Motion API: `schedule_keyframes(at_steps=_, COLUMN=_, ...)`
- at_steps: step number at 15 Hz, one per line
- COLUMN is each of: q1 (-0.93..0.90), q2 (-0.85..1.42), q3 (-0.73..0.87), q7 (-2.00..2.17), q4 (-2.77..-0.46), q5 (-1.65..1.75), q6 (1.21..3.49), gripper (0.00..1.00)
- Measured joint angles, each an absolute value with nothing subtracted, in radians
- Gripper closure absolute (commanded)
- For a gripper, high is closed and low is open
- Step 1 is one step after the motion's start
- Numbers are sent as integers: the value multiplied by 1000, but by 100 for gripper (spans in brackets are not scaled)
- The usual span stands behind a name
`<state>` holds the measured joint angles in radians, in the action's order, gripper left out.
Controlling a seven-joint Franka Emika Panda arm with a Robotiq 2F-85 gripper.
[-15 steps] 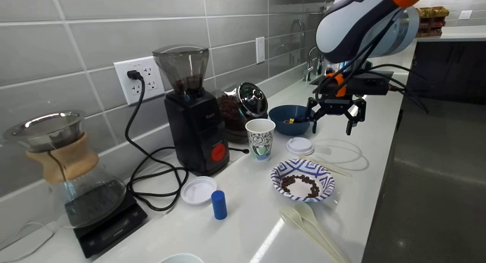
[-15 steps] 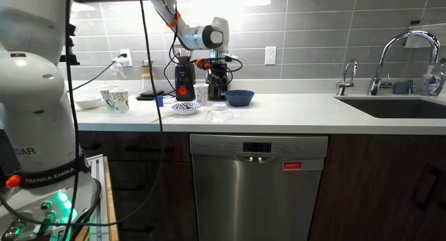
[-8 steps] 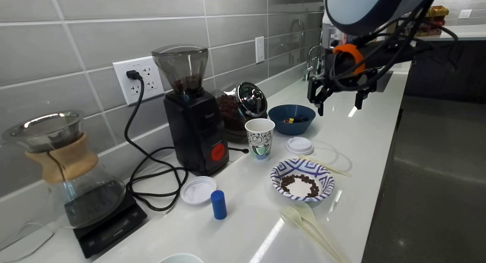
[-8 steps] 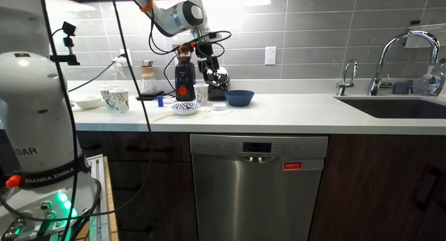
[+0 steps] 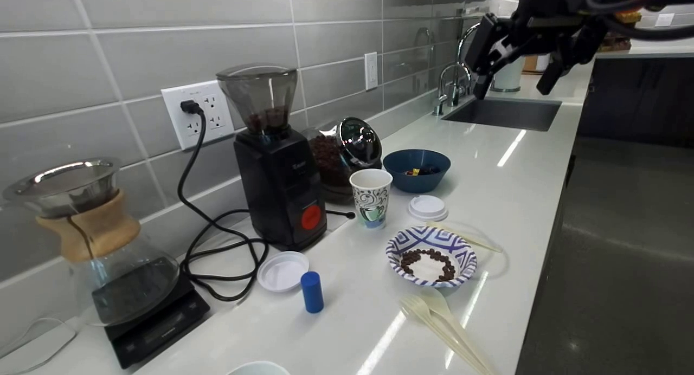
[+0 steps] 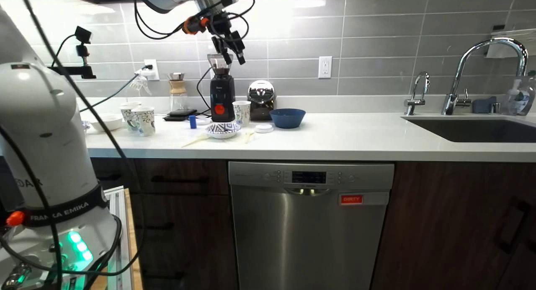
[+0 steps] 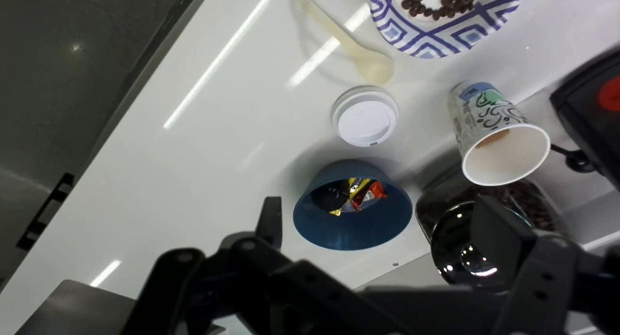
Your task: Turn the white coffee lid upright
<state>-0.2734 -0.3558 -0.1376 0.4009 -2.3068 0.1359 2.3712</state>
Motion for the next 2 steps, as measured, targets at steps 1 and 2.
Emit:
schedule_keyframes(at_steps=1, q1=-260, q2=-368, q3=-150, q7=401, q4=-2309, q5=136, q6=2366, gripper=0)
schedule_keyframes(at_steps=2, q1=-251, q2=-365, q3=-159, q7=401, q4=-2309, q5=136, q6=2366, gripper=0)
